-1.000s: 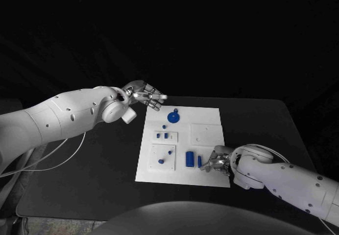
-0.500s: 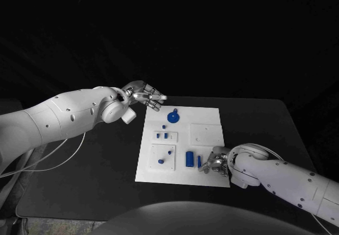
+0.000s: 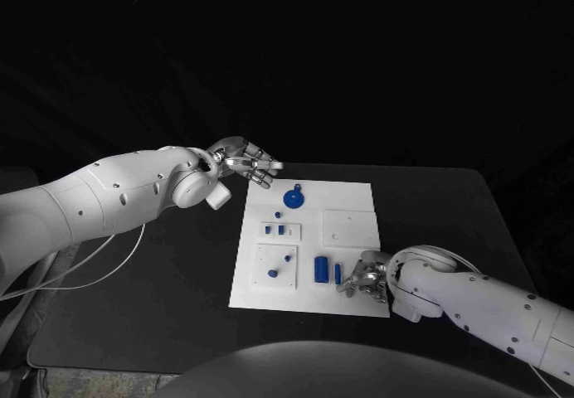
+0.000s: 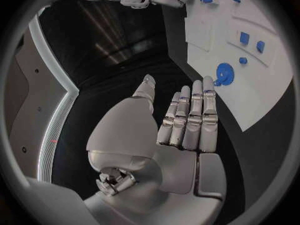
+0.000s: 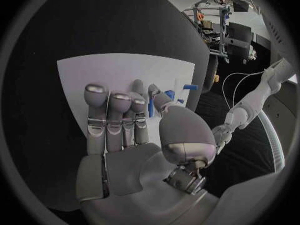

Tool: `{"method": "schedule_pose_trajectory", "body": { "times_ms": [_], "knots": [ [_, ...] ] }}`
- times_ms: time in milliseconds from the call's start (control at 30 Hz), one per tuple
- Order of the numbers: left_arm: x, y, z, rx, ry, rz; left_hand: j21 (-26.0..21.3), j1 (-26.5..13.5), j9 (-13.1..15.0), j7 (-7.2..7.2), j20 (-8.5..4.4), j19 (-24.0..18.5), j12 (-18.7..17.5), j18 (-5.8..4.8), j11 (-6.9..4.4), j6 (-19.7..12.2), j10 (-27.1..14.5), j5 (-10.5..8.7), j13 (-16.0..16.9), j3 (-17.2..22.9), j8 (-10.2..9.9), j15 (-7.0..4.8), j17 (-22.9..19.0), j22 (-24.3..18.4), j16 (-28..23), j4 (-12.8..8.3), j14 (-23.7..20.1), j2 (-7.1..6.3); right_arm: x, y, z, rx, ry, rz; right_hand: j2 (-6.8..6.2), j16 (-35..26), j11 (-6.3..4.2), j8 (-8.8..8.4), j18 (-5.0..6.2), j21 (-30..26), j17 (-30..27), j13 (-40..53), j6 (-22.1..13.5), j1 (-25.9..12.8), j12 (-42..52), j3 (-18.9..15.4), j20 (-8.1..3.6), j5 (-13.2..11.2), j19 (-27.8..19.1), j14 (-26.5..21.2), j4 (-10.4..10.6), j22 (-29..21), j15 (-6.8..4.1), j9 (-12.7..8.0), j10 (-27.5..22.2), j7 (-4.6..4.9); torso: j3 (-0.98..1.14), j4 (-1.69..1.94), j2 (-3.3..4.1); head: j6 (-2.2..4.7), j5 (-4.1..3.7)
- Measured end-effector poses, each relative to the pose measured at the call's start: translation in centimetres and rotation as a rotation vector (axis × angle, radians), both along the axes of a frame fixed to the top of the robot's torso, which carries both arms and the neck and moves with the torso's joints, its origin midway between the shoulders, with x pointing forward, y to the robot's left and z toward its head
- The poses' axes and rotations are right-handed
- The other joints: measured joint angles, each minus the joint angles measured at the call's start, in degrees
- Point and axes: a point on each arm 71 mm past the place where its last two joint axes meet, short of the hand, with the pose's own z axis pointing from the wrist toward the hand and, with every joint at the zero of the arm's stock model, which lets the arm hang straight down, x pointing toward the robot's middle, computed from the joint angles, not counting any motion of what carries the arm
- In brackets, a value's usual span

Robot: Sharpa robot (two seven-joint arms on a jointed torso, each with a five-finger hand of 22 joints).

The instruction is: Assemble the parts on the task board

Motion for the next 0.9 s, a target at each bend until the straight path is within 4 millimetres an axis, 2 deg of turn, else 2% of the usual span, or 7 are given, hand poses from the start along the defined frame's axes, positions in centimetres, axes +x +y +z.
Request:
{"method": "schedule_pose_trajectory", "body": {
  "times_ms": [167,300,467,667,767,833,900],
  "knots": [
    [0.0,0.0,0.0,0.001,0.0,0.0,0.0,0.0,0.0,0.0,0.0,0.0,0.0,0.0,0.0,0.0,0.0,0.0,0.0,-0.1,0.0,0.0,0.2,0.0,0.0,-0.4,0.0,0.0,-0.3,-0.4,0.1,0.002,0.001,0.002,-1.19,0.0,0.0,-0.39,0.0,0.0,-0.2,0.0,0.0,0.2,0.0,-0.5,0.0,-0.1,0.0,0.0,0.7,0.0,0.0,-0.1,0.0,0.01,0.0,-0.03,-0.01,0.0,-0.12],
    [0.1,0.1,0.0,0.003,-0.001,0.004,0.0,0.0,0.0,0.0,0.0,0.0,0.0,0.0,0.0,0.0,0.0,0.0,0.0,-0.1,0.0,0.0,0.2,0.0,0.0,-0.4,0.0,0.0,-0.4,-0.9,0.5,0.019,-0.004,0.003,-3.34,0.0,0.21,-0.43,0.0,-0.7,-0.5,-0.2,0.0,0.8,0.0,-0.1,0.0,-1.6,0.0,0.0,3.0,-0.3,0.0,-0.3,-0.2,0.0,-0.02,-0.07,-0.04,0.0,-0.34],
    [0.2,0.3,0.0,-0.001,-0.015,0.02,0.0,0.1,0.1,-0.2,0.0,0.0,0.0,0.0,-0.02,0.6,0.0,0.0,0.0,0.2,0.0,0.0,0.3,0.0,0.0,-0.9,0.0,0.12,0.3,-1.4,2.1,0.085,-0.038,-0.001,-5.37,-1.5,0.85,-0.43,0.0,-2.9,-1.6,-0.4,-3.2,2.2,-0.6,1.2,0.21,-2.1,0.0,-0.4,5.6,-1.0,0.4,-1.9,-1.3,1.04,-0.11,-0.18,-0.2,0.04,-0.77],
    [1.0,0.5,0.2,-0.031,-0.06,0.089,0.4,1.7,0.1,-0.79,-0.02,0.0,0.0,0.0,-0.74,2.7,1.4,0.0,0.0,0.4,0.0,-0.38,0.5,0.2,0.0,-2.5,0.7,1.21,3.0,-2.5,4.3,0.224,-0.119,-0.03,-4.87,-6.4,1.57,-0.43,-0.01,-11.6,-4.4,-4.3,-5.7,4.5,-6.6,0.8,0.62,-2.1,0.0,-1.4,6.6,-4.5,1.03,-7.3,-4.0,2.34,-0.4,-0.47,-1.2,2.35,-1.68],
    [1.6,0.7,0.2,-0.063,-0.087,0.144,0.9,2.6,0.1,-1.23,-0.31,0.3,0.0,0.0,-1.03,3.7,1.7,0.25,0.0,0.1,0.0,-0.64,0.5,0.3,0.0,-3.6,1.1,2.16,6.0,-3.9,5.4,0.305,-0.184,-0.091,-3.28,-11.3,2.2,-0.43,0.54,-25.0,-6.8,-10.7,-7.0,6.0,-15.5,-0.6,1.43,-0.2,0.0,-2.3,5.3,-11.4,1.58,-8.9,-6.1,3.05,-0.61,-0.7,-2.21,4.13,-2.02],
    [2.0,1.0,0.2,-0.086,-0.105,0.18,0.9,2.9,0.1,-1.21,-0.43,0.4,0.0,0.0,-1.12,4.1,1.8,0.34,0.0,-0.2,0.0,-0.73,0.5,0.4,0.0,-4.1,1.1,2.46,7.9,-5.0,6.1,0.367,-0.228,-0.143,-1.79,-15.2,2.37,-0.42,0.92,-28.7,-8.8,-15.4,-7.7,7.5,-19.0,-3.2,1.99,3.0,-0.1,-2.3,3.8,-15.5,1.79,-10.0,-6.2,3.17,-0.76,-0.84,-2.94,5.27,-2.21],
    [2.3,1.3,0.2,-0.102,-0.119,0.211,0.9,3.4,0.1,-1.53,-0.52,0.5,0.0,-0.02,-1.12,4.4,1.8,0.56,0.0,-0.6,0.0,-0.73,0.5,0.4,0.0,-4.5,1.1,2.93,9.5,-5.8,6.4,0.425,-0.265,-0.196,-0.07,-20.2,2.9,-0.33,0.93,-32.7,-11.0,-22.0,-8.0,9.3,-23.2,-5.7,2.83,3.7,0.0,-2.4,2.5,-20.6,2.42,-11.5,-6.2,3.45,-0.92,-0.92,-3.67,6.29,-2.35]
  ]
}}
